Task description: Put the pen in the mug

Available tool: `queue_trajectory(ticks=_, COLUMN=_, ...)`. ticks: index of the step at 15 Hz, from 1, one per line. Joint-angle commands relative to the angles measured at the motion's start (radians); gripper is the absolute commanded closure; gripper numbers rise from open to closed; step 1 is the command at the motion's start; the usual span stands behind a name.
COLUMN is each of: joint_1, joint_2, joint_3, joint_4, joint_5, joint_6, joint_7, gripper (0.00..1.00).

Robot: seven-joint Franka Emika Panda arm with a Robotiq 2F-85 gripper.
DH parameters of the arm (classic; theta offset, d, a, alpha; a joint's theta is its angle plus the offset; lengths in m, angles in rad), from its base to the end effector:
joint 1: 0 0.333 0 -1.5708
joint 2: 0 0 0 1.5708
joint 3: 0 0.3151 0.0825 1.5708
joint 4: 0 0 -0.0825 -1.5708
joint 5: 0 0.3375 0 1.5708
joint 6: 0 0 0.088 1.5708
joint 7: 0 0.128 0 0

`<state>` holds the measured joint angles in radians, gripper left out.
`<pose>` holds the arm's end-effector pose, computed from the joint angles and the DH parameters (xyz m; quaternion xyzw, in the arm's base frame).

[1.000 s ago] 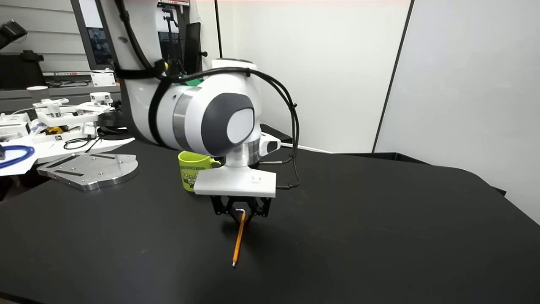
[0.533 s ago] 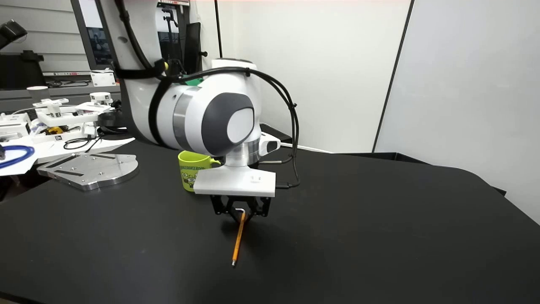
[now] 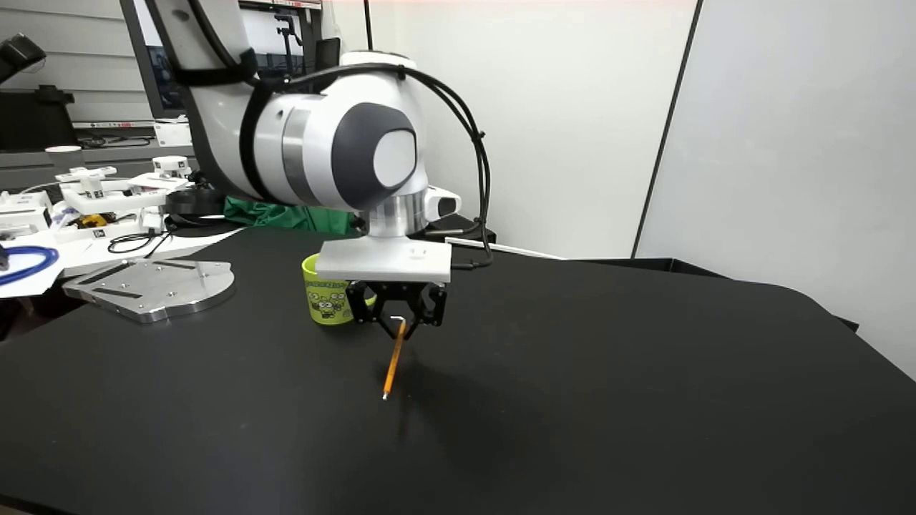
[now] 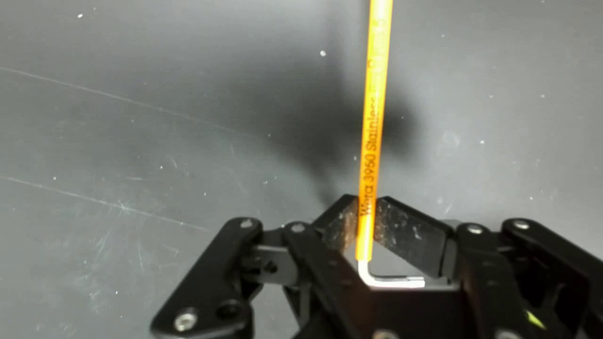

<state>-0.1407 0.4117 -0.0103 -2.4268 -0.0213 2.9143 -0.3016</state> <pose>0.4733 -0.0711 0.1703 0.9956 0.0859 0.0358 0.0132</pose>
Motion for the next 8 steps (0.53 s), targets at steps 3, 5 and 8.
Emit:
queue_trajectory(ticks=3, joint_1=0.043, joint_2=-0.116, joint_3=-0.008, joint_4=0.006, joint_5=-0.025, joint_6=-0.097, joint_7=0.060, gripper=0.96)
queue_trajectory(ticks=5, joint_1=0.038, joint_2=-0.153, joint_3=0.014, joint_4=0.016, joint_5=-0.002, joint_6=-0.149, joint_7=0.044, gripper=0.96)
queue_trajectory(ticks=8, joint_1=0.045, joint_2=-0.202, joint_3=0.030, joint_4=0.048, joint_5=0.025, joint_6=-0.256, joint_7=0.041, gripper=0.96)
